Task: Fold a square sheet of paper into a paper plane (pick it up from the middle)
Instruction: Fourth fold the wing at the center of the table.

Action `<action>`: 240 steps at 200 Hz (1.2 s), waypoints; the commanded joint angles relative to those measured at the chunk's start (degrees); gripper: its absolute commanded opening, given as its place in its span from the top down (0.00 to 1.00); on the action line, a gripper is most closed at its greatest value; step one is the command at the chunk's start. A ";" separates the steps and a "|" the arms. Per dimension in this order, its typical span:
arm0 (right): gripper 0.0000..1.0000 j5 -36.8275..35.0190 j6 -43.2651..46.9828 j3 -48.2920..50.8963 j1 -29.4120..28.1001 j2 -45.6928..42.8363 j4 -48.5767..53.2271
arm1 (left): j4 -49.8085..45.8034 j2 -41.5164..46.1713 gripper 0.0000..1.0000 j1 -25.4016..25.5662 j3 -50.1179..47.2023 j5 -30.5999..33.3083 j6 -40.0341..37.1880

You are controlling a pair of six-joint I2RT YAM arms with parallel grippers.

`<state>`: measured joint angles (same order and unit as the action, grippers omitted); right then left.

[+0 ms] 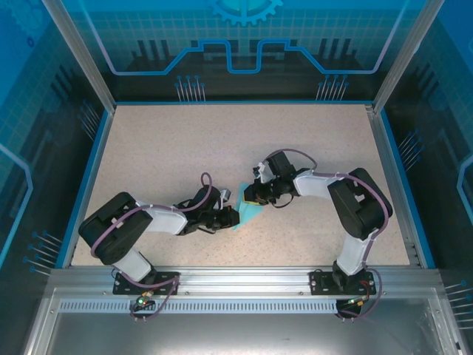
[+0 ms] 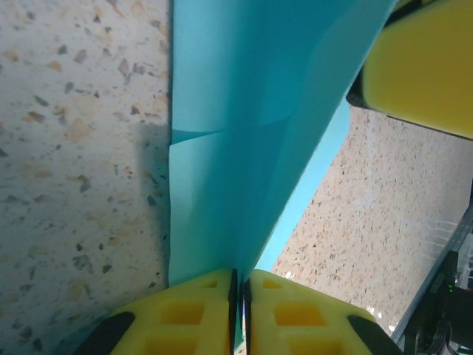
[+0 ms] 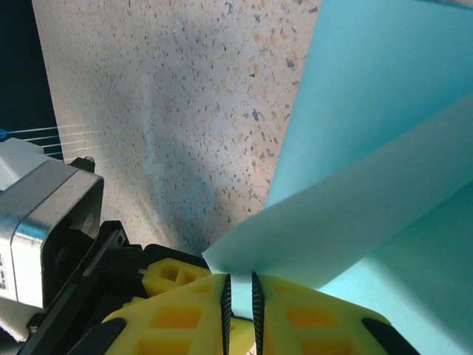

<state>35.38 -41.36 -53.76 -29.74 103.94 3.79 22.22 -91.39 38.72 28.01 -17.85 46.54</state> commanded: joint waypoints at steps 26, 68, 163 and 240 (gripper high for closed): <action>0.82 0.44 -1.00 -1.64 -0.63 1.13 -0.46 | -5.39 0.55 0.75 0.18 1.76 1.49 -3.03; 0.83 0.41 -1.17 -1.56 -0.55 0.90 -0.45 | -10.25 4.11 0.65 3.23 2.36 8.51 -5.05; 0.83 0.66 -1.61 -1.26 -0.60 0.39 -0.81 | -20.13 5.59 0.62 8.86 7.11 19.27 -10.32; 0.83 0.80 -1.84 -1.60 -0.59 0.74 -0.74 | -24.31 1.33 0.64 12.63 11.67 27.28 -13.05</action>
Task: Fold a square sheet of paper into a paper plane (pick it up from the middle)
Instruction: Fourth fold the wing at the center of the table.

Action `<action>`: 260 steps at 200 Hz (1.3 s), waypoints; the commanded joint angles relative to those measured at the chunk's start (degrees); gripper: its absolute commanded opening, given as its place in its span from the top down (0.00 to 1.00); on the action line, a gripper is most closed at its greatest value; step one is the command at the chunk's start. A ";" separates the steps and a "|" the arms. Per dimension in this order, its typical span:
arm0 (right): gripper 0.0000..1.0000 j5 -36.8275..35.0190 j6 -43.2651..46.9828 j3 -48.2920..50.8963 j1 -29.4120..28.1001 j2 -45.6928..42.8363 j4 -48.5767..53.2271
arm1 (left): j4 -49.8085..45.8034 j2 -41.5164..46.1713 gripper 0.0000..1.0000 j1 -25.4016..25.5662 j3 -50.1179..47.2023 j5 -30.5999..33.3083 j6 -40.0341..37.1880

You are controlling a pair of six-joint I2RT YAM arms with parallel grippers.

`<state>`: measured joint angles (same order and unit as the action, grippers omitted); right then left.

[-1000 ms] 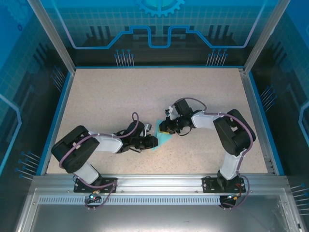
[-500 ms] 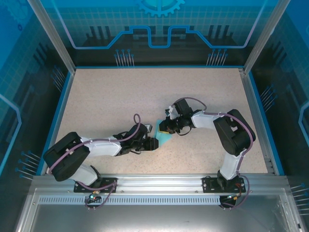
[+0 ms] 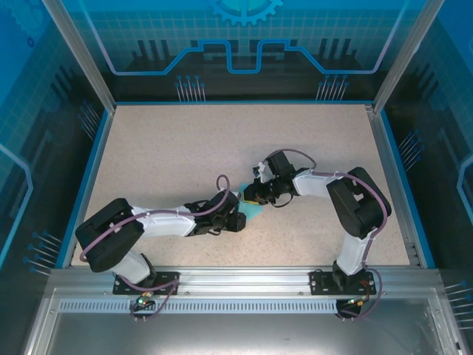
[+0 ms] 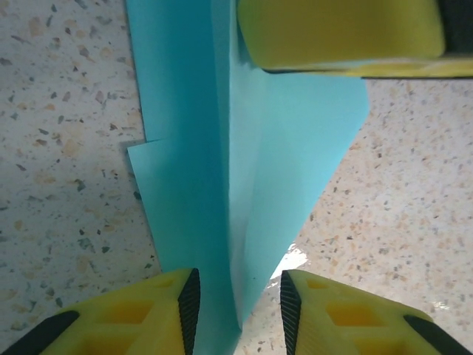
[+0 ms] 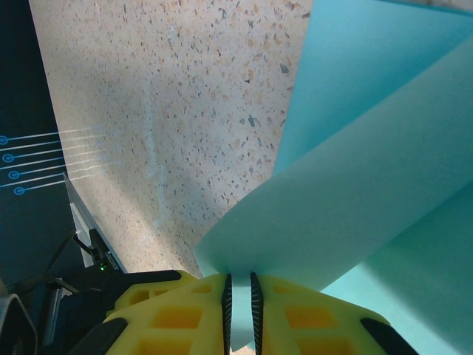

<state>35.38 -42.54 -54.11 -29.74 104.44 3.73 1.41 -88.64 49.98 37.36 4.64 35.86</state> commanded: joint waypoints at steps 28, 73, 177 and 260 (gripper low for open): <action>0.83 0.75 -0.52 -1.31 -0.61 0.30 -0.39 | -4.31 -1.74 0.68 2.01 2.46 6.79 -2.52; 0.83 0.67 -0.52 -1.33 -0.61 0.34 -0.22 | -4.34 -1.54 0.78 2.13 2.13 6.93 -2.85; 0.83 0.48 0.00 -1.28 -0.58 0.14 0.65 | 4.97 0.54 0.98 -1.79 -3.60 -2.47 -0.35; 0.80 0.27 1.32 1.72 0.93 -7.16 1.69 | 15.03 -0.46 0.99 -10.03 -7.93 -19.33 4.01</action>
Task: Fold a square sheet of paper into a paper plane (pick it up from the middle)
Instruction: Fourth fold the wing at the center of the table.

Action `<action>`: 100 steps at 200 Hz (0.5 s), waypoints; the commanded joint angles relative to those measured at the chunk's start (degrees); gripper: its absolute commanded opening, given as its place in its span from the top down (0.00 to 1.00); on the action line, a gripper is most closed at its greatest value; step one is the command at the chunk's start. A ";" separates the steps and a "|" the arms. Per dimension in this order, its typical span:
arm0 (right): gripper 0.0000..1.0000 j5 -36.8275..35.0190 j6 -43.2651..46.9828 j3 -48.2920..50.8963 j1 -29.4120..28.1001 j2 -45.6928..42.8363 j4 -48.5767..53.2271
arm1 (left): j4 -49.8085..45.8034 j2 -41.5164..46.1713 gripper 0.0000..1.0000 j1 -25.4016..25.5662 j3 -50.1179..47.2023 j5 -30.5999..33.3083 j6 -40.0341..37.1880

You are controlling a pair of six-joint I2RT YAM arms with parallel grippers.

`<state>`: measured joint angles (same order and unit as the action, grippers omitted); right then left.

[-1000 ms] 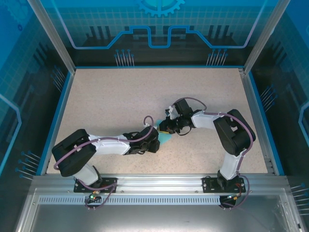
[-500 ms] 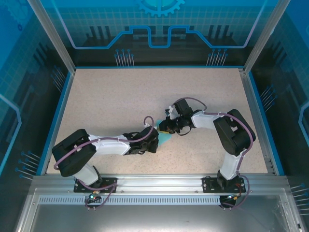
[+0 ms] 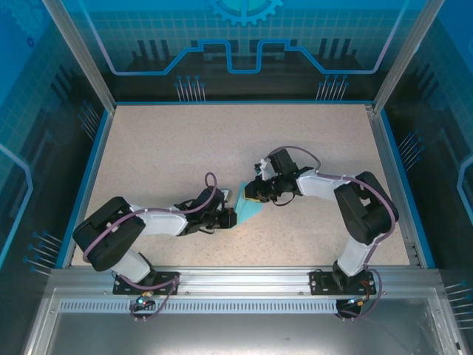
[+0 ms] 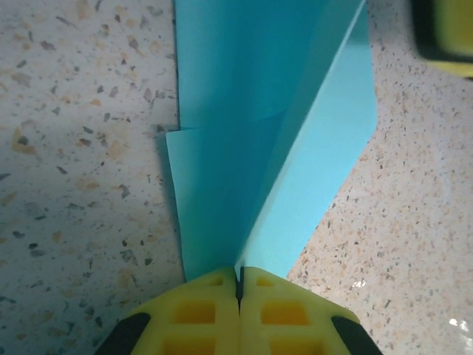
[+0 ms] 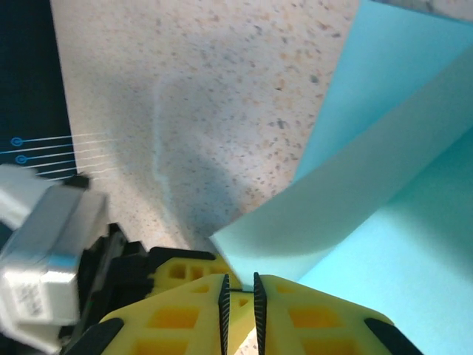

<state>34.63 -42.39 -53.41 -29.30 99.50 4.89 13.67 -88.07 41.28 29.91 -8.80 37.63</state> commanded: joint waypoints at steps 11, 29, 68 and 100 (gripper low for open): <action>0.80 2.06 1.17 0.78 -0.15 -1.92 0.13 | 2.76 -1.90 0.99 -1.60 0.03 -6.77 2.74; 0.81 1.78 0.86 0.24 -1.01 -1.15 -0.10 | 2.19 -3.06 0.99 -2.29 0.67 -7.73 3.81; 0.81 3.94 -2.35 -0.85 -1.25 3.04 -4.98 | 2.16 -4.04 0.99 -2.87 1.41 -10.00 3.91; 0.82 2.34 -3.19 -2.16 -1.38 5.81 -5.01 | 1.60 -4.60 0.99 -3.62 2.14 -11.09 4.07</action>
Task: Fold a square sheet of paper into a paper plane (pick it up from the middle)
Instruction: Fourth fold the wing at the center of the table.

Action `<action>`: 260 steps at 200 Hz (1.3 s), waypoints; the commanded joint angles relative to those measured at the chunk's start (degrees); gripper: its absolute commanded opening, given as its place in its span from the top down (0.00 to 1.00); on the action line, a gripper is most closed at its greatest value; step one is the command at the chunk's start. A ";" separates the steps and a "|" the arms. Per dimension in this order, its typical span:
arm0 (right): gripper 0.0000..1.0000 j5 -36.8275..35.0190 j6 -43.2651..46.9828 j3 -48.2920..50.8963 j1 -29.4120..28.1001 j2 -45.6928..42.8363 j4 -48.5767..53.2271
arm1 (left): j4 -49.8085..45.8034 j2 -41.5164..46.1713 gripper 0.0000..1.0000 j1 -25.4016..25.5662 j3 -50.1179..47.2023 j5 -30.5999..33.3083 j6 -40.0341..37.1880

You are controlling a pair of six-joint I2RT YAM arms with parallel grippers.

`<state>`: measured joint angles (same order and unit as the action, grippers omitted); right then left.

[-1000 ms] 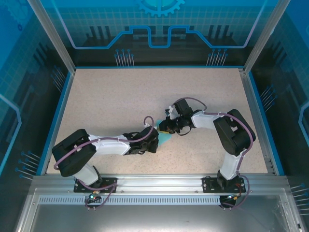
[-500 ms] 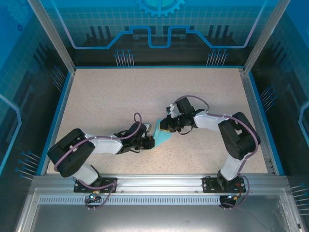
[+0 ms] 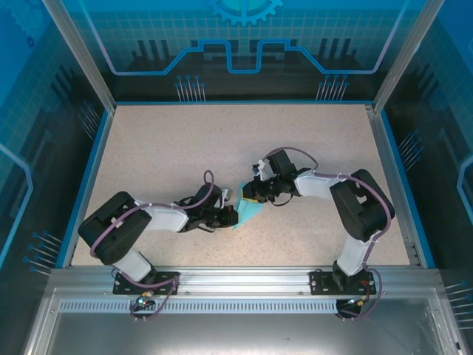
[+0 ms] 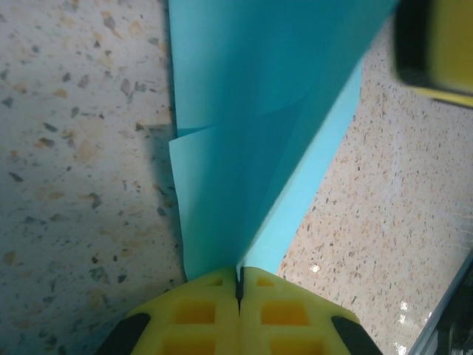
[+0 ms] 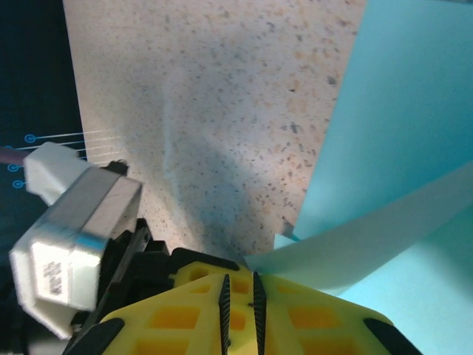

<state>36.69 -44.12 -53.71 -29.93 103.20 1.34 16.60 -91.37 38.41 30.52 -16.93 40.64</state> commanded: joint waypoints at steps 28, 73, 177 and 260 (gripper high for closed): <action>0.82 -1.08 -1.46 -2.99 -0.35 4.03 -1.22 | -1.25 -1.73 0.99 -1.55 1.52 -4.36 1.28; 0.82 -0.75 -0.68 -4.16 0.24 5.62 -0.91 | -0.08 -1.58 0.98 -3.49 -0.01 -6.04 3.10; 0.83 -2.51 -0.09 -4.57 1.27 8.51 0.15 | 1.71 -6.52 0.98 -5.92 1.03 -11.59 4.01; 0.83 -2.23 1.16 -5.53 1.63 12.31 1.82 | -0.24 -7.42 0.95 -6.16 1.72 -11.46 4.64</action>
<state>35.90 -44.47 -58.30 -28.82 112.77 0.56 19.99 -96.44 32.18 31.48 -29.17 45.12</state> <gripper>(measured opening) 0.175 0.051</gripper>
